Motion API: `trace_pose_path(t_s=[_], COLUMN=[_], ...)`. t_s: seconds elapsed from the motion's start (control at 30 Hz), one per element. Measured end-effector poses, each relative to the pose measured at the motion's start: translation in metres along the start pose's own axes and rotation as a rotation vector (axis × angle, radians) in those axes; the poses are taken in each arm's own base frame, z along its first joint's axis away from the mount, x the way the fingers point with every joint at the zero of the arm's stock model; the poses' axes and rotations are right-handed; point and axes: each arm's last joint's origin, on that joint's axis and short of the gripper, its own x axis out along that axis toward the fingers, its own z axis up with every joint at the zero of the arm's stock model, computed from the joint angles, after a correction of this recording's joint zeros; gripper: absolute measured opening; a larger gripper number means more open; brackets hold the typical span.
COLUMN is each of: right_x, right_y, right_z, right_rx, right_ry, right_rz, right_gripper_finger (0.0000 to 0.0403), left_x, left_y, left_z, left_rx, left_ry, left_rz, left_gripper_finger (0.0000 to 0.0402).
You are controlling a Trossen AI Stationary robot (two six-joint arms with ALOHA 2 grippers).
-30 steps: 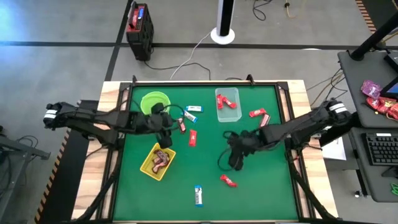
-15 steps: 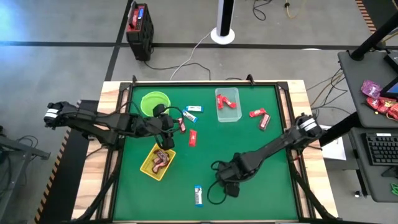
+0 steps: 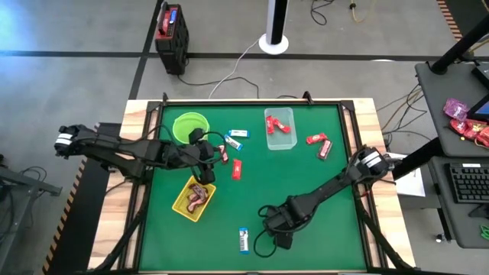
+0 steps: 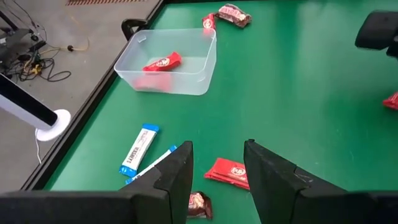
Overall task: Sort candy by brand, put in halloween buckets
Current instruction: Put the red chocolate into the transparent bin
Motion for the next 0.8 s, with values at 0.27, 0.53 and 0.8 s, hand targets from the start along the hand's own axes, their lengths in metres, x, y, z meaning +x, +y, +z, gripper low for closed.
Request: trace_pose_path(t_s=[0.27, 0.53, 0.8], right_x=[0.012, -0.001, -0.059], right_y=[0.001, -0.001, -0.019], right_z=[0.002, -0.001, 0.003], right_rx=[0.002, -0.016, -0.081], right_ry=[0.013, 0.0, -0.183], right_rz=[-0.005, -0.003, -0.04], right_gripper_finger=[0.0116, 0.003, 0.0032], left_x=[0.001, 0.002, 0.005], left_y=[-0.001, -0.002, -0.026], left_z=[0.0, 0.003, 0.008], left_rx=[0.007, -0.004, 0.003], left_ry=[-0.003, -0.031, -0.115], left_rz=[-0.001, -0.007, -0.107], left_gripper_finger=[0.0127, 0.0127, 0.0127])
